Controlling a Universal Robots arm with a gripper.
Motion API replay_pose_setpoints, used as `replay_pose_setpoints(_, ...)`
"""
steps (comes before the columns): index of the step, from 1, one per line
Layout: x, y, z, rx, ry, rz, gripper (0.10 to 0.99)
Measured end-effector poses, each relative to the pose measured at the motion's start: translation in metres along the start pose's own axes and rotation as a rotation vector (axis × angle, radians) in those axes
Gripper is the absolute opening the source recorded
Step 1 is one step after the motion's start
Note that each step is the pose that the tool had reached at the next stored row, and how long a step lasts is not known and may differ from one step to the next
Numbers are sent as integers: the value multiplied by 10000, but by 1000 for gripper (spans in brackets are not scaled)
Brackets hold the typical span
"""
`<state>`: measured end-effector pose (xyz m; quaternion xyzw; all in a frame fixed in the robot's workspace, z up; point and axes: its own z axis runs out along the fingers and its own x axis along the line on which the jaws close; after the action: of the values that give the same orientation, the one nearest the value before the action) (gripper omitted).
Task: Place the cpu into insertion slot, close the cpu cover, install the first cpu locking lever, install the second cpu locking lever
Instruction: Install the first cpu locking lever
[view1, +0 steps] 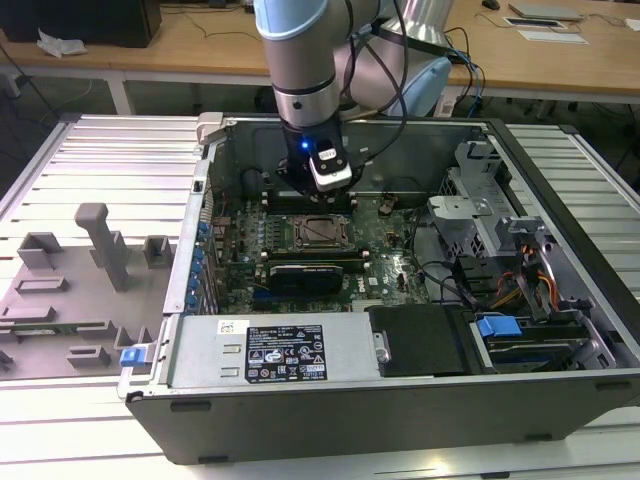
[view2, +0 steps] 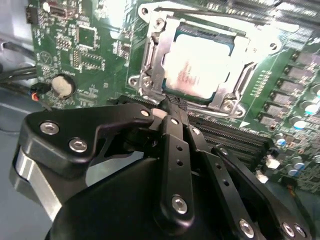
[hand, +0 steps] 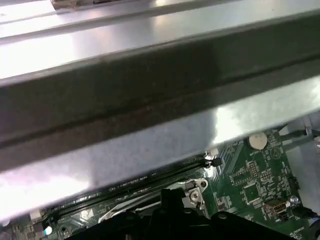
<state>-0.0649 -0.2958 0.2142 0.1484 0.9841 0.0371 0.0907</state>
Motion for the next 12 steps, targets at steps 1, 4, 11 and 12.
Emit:
replay_pose_setpoints(1, -9, -31, 1, 87, 77, -8, 106)
replay_pose_setpoints(4, -34, -115, 3, 184, 148, -15, 106)
replay_pose_setpoints(11, -95, -317, 4, 325, 253, -30, 106)
replay_pose_setpoints(12, -95, -324, 4, 324, 252, -28, 106)
